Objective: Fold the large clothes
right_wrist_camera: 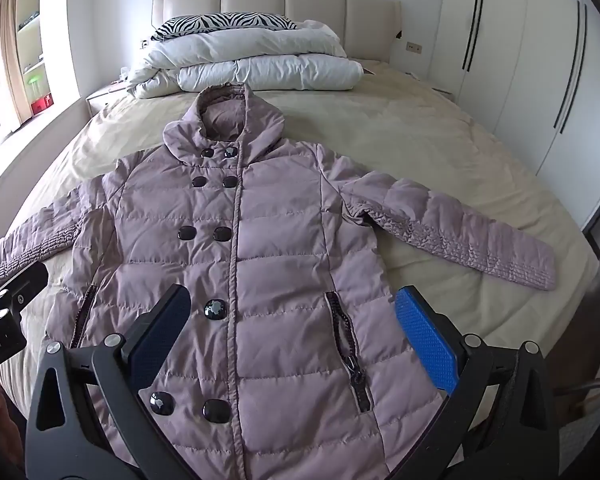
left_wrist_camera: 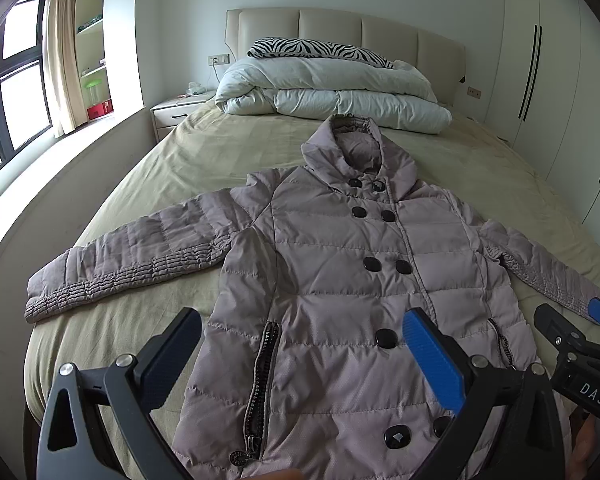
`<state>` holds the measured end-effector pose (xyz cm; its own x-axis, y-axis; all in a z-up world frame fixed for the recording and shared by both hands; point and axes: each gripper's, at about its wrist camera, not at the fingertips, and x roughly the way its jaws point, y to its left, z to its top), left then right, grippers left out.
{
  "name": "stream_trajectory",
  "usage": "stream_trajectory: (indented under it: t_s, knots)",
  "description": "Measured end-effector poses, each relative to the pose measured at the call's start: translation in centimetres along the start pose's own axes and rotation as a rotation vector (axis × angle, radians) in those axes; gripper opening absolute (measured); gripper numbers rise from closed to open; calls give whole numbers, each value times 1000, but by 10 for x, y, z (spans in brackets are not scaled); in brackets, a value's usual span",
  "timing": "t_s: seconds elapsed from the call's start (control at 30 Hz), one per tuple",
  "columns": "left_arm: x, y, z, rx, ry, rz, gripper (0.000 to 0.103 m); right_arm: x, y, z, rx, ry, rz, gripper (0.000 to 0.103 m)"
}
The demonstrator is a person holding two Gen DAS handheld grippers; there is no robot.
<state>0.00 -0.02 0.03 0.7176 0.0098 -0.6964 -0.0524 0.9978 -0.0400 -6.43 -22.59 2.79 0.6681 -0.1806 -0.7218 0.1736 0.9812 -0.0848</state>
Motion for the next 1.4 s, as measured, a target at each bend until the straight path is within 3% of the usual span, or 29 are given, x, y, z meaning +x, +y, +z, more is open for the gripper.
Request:
stream_trajectory:
  t_s: [1.4]
  knots:
    - [2,3,-3,-1,0,-2,103,8,5,-9,-1,15,5,103]
